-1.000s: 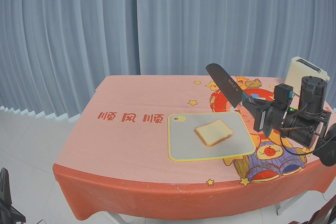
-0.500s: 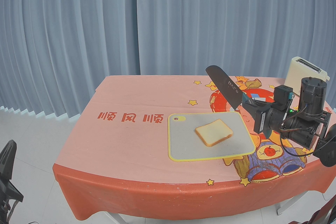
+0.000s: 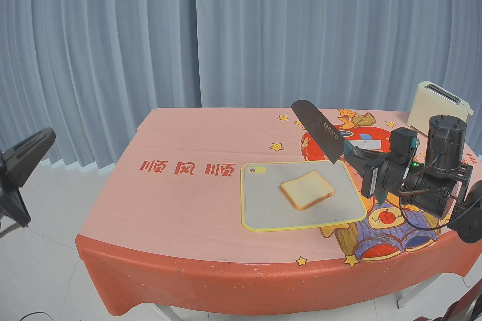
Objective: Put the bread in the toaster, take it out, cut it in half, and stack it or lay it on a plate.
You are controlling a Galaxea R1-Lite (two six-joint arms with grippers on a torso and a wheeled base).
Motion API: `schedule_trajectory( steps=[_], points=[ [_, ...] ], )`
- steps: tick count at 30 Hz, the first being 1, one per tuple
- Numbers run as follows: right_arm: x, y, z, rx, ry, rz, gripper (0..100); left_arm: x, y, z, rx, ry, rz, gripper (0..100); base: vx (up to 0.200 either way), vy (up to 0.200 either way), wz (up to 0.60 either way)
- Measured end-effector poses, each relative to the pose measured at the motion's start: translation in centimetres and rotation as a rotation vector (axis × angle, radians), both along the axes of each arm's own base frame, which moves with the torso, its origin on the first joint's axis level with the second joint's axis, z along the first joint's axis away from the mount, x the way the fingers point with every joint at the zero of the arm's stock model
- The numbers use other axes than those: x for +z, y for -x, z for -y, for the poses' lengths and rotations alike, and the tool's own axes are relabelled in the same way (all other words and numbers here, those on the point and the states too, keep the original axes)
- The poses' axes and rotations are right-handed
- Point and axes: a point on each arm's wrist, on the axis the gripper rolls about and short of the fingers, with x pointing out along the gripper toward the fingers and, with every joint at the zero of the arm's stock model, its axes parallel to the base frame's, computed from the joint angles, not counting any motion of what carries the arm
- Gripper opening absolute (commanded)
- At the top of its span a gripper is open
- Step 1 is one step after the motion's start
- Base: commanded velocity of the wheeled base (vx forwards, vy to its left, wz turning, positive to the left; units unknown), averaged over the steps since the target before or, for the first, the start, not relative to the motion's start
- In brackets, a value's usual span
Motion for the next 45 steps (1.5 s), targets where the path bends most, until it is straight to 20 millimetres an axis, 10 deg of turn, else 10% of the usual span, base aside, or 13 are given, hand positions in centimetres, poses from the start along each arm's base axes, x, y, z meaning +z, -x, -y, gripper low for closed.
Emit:
schedule_trajectory(
  steps=[21,45],
  points=[
    [-0.3,2.3,-0.7,0.063,-0.001,-0.007,0,0.3,-3.6,0.6,-0.075,0.047,-0.135,0,0.0,0.0,0.0],
    [-0.1,2.7,-0.8,0.083,-0.005,-0.003,0,2.5,-10.2,6.6,-0.289,0.141,0.055,0,0.0,0.0,0.0]
  ],
)
